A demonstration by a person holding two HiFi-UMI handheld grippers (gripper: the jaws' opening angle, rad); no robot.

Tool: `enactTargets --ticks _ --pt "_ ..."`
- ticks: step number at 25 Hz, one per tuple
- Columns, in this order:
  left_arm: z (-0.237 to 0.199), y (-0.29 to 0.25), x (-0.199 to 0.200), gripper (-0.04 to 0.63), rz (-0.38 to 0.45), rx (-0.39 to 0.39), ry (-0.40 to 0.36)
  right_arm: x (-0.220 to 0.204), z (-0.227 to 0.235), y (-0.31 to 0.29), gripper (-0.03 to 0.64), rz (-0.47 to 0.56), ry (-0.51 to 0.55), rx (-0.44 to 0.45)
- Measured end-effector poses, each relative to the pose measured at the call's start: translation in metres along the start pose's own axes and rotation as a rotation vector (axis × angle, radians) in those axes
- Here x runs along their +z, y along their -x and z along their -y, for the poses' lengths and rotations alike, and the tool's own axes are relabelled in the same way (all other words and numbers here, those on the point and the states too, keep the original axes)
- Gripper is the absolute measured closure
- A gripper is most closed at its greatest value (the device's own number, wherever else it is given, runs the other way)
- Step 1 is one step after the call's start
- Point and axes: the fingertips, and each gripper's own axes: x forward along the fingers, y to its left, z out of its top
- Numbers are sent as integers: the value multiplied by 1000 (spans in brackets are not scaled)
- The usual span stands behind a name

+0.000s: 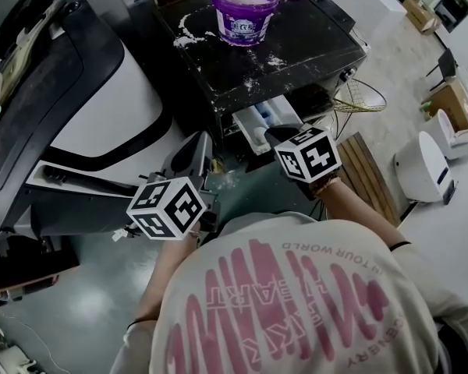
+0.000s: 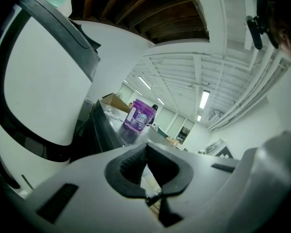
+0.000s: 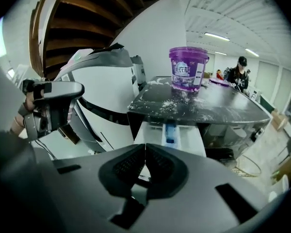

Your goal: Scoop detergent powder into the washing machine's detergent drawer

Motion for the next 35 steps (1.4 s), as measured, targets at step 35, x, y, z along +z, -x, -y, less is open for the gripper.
enactTargets --ticks 35 --pt "-17 16 -5 594 13 41 20 -14 -14 -19 612 -218 432 81"
